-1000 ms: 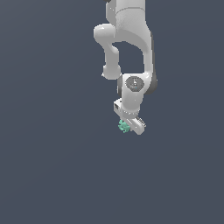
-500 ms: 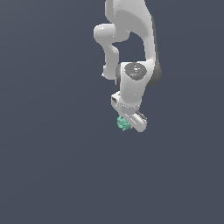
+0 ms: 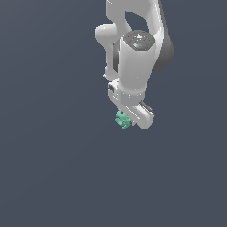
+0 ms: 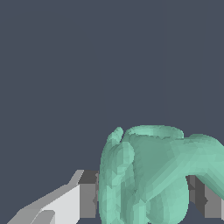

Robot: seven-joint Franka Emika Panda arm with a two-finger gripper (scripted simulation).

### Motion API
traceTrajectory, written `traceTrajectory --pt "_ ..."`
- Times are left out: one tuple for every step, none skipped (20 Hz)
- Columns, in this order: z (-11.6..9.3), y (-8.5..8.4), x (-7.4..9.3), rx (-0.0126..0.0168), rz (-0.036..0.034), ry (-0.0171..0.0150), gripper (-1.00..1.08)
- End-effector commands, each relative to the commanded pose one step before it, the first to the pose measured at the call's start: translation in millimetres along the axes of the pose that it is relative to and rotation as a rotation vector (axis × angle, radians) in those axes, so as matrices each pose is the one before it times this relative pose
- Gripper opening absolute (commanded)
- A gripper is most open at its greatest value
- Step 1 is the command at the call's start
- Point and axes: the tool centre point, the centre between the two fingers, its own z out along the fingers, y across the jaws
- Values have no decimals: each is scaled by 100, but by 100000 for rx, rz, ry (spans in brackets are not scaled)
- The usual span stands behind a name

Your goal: Pick up the object and move it to a goal position.

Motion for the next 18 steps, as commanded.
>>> traceTrajectory --pt "-2438 -431 859 -83 -12 -30 -100" --pt "-929 -189 342 0 0 0 -100" --pt "-890 -183 329 0 0 0 -100" --pt "-853 -178 317 0 0 0 -100" --pt "-818 -174 306 0 0 0 -100" --pt "-786 -170 295 0 0 0 -100" --pt "-730 -196 262 -30 -57 -25 -100" --pt "-727 -162 276 0 0 0 -100" --pt "-699 -158 268 0 0 0 -100" --pt "-673 -155 259 0 0 0 -100" --pt "-640 -150 248 0 0 0 -100" --pt "-589 -140 230 0 0 0 -100" --pt "-528 -148 196 11 -53 -43 -100" --pt "-491 -121 194 0 0 0 -100" --pt "-447 -112 178 0 0 0 -100" --pt "-405 -104 162 0 0 0 -100" --pt "-366 -96 148 0 0 0 -100" --pt "-330 -88 134 0 0 0 -100"
